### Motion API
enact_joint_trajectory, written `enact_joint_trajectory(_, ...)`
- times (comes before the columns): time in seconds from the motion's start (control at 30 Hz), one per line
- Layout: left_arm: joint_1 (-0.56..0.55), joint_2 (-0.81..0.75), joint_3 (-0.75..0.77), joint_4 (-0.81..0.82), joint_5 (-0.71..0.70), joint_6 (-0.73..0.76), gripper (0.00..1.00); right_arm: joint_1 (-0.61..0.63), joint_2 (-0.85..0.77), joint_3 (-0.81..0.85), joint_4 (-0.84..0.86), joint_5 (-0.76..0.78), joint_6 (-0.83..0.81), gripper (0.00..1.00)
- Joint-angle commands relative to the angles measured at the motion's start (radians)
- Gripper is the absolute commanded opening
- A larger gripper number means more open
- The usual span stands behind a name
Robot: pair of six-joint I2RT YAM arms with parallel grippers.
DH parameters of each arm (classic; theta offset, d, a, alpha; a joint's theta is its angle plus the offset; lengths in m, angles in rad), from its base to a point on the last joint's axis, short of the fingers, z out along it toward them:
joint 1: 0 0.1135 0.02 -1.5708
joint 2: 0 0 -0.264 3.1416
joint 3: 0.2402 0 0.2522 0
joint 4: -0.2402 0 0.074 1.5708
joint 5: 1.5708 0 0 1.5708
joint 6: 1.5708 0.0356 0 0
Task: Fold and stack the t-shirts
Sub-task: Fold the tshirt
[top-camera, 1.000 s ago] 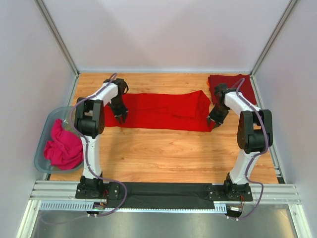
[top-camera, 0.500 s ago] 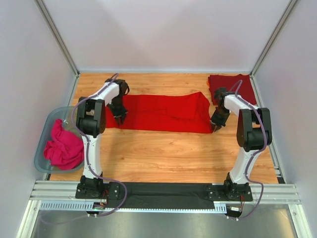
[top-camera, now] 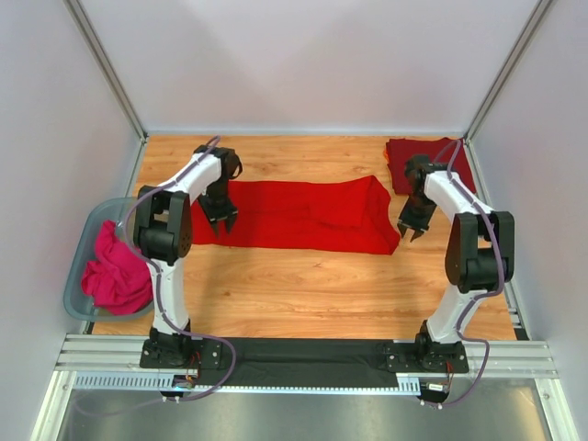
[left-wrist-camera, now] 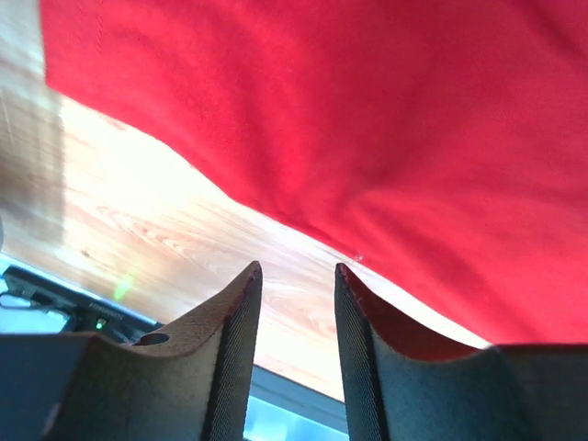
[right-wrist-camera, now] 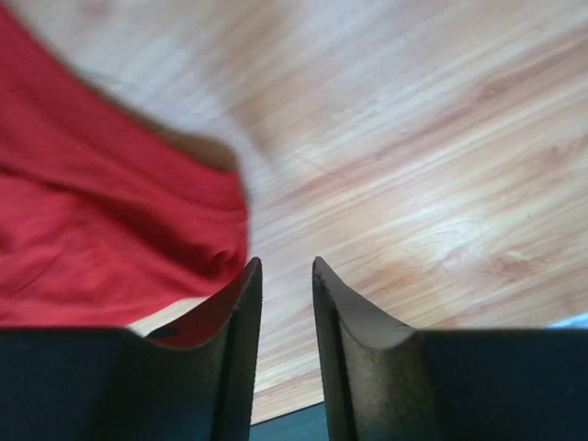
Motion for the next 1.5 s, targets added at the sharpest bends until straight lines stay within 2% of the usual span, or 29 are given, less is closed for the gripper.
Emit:
enact_joint_trajectory(0.0, 0.002, -0.073, 0.071, -0.016, 0.011, 0.026, 0.45, 0.02, -0.085, 0.066, 0.035, -0.125, -0.002, 0.31)
enact_joint_trajectory(0.07, 0.002, -0.106, 0.076, 0.054, 0.072, 0.067, 0.45, 0.048, -0.1, 0.064, 0.113, -0.244, 0.026, 0.36)
enact_joint_trajectory(0.1, 0.002, -0.12, 0.076, 0.077, 0.151, 0.112, 0.44, 0.059, -0.097, 0.064, 0.141, -0.269, 0.038, 0.38)
enact_joint_trajectory(0.3, 0.002, -0.244, 0.044, 0.217, 0.369, 0.193, 0.44, 0.1, -0.007, 0.083, 0.318, -0.371, 0.121, 0.49)
enact_joint_trajectory(0.47, 0.004, -0.287, 0.032, 0.206, 0.376, 0.227, 0.45, 0.129, 0.093, 0.127, 0.365, -0.356, 0.135, 0.51)
enact_joint_trajectory(0.87, 0.008, -0.263, 0.045, 0.18, 0.364, 0.238, 0.43, 0.152, 0.176, 0.138, 0.407, -0.352, 0.163, 0.46)
enact_joint_trajectory(1.37, 0.025, -0.205, 0.101, 0.16, 0.365, 0.239, 0.41, 0.162, 0.208, 0.196, 0.407, -0.363, 0.178, 0.33)
enact_joint_trajectory(1.47, 0.031, -0.205, 0.099, 0.162, 0.367, 0.239, 0.41, 0.162, 0.214, 0.215, 0.393, -0.368, 0.181, 0.26)
